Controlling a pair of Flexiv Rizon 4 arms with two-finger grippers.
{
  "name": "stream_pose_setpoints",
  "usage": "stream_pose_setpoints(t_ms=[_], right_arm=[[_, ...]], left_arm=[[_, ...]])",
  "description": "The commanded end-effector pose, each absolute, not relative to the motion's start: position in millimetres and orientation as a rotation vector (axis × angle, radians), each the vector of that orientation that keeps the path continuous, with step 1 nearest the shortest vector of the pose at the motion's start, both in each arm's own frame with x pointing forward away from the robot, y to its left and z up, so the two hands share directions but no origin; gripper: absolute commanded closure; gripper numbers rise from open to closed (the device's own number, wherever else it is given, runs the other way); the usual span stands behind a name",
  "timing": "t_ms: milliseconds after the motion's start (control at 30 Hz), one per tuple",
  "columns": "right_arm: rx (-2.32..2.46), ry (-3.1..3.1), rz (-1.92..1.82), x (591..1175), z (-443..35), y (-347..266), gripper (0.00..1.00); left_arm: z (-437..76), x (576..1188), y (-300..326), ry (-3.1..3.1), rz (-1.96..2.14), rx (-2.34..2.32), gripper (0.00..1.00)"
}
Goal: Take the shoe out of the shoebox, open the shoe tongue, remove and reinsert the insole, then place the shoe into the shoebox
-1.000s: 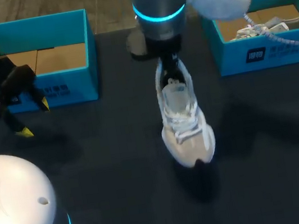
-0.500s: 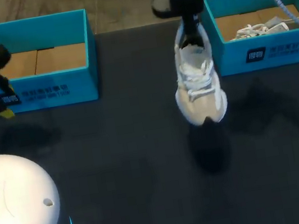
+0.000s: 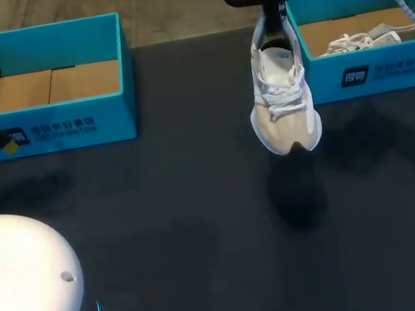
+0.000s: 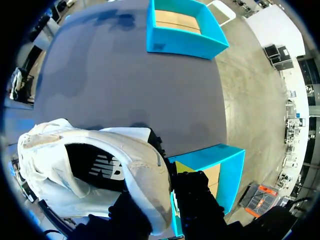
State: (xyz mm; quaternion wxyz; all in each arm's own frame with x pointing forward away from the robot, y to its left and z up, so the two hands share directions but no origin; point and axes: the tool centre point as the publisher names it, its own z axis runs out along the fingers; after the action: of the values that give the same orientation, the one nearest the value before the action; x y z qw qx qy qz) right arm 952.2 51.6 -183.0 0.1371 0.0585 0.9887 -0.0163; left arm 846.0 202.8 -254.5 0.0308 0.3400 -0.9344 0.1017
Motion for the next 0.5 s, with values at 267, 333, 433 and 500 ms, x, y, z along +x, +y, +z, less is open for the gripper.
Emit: stream_pose_setpoints(t_ms=[267,333,433,500], right_arm=[[0.230,2.897,-0.054,988,-156,20,1.00],[0.242,2.890,-0.076,1001,-144,8,1.00],[0.280,2.875,-0.141,1027,-134,-11,1.00],[0.304,2.873,-0.160,1046,-131,-24,1.00]], left_arm=[[-238,861,209,-2.550,0.167,1.687,0.00],[-235,866,213,-2.490,0.154,1.767,0.00],[-233,875,219,-2.412,0.142,1.841,0.00],[-232,881,223,-2.384,0.124,1.866,0.00]])
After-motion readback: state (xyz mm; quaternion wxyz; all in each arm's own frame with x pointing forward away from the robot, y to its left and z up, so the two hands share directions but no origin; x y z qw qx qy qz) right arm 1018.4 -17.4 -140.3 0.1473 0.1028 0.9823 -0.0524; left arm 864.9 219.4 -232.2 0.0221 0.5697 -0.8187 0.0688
